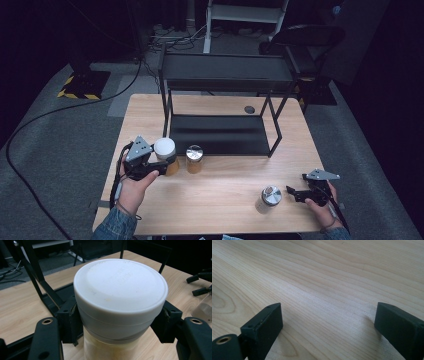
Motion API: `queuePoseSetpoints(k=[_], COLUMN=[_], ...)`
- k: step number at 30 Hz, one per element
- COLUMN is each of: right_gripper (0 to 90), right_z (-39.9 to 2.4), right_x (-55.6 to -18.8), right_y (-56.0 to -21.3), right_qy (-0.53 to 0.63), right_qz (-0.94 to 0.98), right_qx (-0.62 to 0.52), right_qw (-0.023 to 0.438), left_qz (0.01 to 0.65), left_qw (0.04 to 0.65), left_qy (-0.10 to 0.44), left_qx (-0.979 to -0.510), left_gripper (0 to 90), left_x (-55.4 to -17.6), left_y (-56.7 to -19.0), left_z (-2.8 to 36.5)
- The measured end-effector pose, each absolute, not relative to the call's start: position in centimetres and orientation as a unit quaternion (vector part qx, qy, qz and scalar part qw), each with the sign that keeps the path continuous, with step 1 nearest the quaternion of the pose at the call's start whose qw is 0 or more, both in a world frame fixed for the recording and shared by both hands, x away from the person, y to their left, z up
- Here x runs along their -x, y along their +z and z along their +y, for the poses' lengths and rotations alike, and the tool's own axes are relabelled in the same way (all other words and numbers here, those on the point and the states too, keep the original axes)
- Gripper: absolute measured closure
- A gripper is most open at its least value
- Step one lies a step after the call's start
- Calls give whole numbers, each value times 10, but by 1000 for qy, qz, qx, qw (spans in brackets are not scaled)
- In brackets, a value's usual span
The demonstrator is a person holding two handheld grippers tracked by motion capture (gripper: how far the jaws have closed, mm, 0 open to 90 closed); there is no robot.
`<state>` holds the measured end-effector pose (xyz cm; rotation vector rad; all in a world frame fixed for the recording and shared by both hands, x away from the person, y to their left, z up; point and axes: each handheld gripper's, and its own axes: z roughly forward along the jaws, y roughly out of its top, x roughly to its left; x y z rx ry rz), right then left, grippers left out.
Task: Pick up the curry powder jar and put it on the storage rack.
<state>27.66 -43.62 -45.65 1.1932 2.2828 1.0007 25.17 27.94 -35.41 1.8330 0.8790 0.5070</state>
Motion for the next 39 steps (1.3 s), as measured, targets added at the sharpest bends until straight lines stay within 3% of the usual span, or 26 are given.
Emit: queuePoseSetpoints(k=[17,39], right_gripper=[80,80], right_z=[-436,-436], right_x=[-276,-275], right_y=[-456,-457], right_qy=[355,355], right_qz=[811,810], right_qx=[-426,-426], right_qw=[189,189], left_qz=[350,355], left_qw=[495,486], left_qy=[213,219], left_qx=[-766,-768], left_gripper=[340,340], left_x=[-262,-303], left_y=[-320,-293], left_z=[269,240])
